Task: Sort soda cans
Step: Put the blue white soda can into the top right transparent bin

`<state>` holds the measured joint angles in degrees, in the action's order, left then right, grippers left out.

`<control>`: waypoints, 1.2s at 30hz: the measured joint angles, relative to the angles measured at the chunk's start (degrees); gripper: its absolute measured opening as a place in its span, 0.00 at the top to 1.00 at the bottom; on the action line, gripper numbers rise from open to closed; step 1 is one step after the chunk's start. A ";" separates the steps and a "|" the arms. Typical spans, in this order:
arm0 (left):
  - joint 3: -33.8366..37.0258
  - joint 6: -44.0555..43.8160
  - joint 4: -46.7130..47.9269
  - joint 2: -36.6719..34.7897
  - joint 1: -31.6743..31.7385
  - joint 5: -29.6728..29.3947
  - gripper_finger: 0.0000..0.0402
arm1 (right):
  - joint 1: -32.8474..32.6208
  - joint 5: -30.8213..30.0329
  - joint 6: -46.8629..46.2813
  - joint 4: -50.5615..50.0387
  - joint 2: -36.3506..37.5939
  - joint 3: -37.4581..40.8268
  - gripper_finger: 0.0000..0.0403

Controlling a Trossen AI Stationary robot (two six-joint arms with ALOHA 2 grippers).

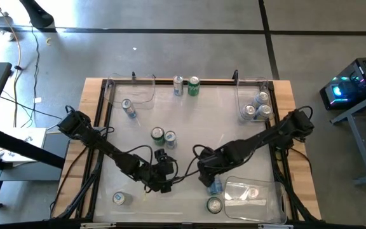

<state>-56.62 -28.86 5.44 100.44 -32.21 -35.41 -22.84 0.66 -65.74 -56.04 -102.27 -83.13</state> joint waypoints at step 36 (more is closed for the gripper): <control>0.00 0.59 0.78 0.00 0.09 0.45 0.14 | 1.79 -0.53 -6.80 5.43 -0.51 5.99 0.15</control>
<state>-56.62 -28.27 6.21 100.44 -32.11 -34.96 -21.06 0.14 -72.54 -50.61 -102.78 -77.14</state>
